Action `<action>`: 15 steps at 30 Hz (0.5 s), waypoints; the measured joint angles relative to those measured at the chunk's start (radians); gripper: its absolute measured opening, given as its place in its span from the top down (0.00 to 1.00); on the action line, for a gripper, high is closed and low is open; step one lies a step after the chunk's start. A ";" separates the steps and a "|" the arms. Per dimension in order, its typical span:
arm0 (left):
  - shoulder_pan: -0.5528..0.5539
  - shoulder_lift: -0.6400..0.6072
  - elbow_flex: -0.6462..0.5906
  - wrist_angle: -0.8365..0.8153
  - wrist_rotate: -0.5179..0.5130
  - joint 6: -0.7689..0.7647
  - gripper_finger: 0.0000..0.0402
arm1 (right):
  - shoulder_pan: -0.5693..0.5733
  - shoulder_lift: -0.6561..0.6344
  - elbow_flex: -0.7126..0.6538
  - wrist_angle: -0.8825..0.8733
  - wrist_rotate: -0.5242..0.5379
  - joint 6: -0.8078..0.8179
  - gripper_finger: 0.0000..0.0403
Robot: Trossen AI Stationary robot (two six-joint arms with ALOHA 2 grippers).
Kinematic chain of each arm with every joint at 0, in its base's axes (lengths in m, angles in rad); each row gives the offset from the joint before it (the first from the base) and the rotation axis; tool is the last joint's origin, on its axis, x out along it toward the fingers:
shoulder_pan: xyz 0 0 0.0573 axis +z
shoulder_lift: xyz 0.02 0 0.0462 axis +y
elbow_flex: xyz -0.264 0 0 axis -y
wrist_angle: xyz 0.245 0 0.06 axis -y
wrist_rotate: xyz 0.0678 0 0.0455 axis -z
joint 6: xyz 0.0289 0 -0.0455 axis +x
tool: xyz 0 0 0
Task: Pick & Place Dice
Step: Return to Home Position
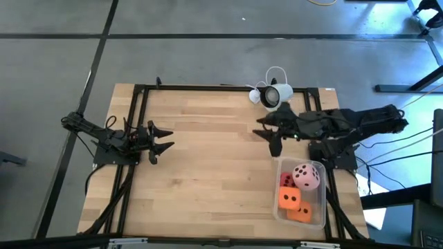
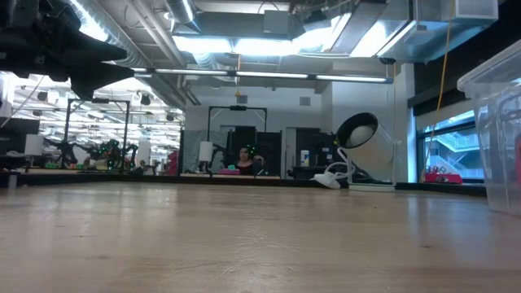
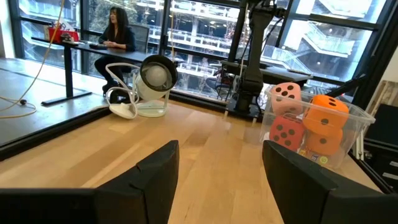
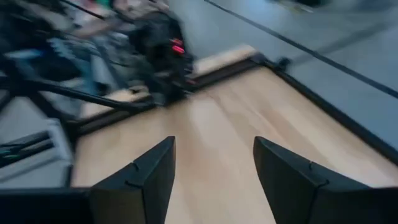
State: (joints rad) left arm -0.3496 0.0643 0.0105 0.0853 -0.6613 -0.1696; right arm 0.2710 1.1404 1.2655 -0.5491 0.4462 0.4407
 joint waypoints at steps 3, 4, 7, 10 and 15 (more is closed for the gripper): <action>0.000 0.000 0.000 0.000 0.000 0.000 0.44 | -0.037 -0.061 -0.156 0.216 -0.091 -0.030 0.47; 0.000 0.000 0.000 0.000 0.000 0.000 0.44 | -0.050 -0.080 -0.207 0.283 -0.111 -0.031 0.47; 0.000 0.000 0.000 0.000 0.000 0.000 0.44 | -0.094 -0.127 -0.343 0.454 -0.189 -0.034 0.47; 0.000 0.000 0.000 0.000 0.000 0.000 0.44 | -0.138 -0.166 -0.446 0.580 -0.248 -0.048 0.47; 0.000 0.000 0.000 0.000 0.000 0.000 0.44 | -0.198 -0.231 -0.560 0.654 -0.315 -0.064 0.47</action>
State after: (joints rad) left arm -0.3497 0.0643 0.0104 0.0853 -0.6613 -0.1696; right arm 0.0732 0.9090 0.7053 0.1045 0.1315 0.3768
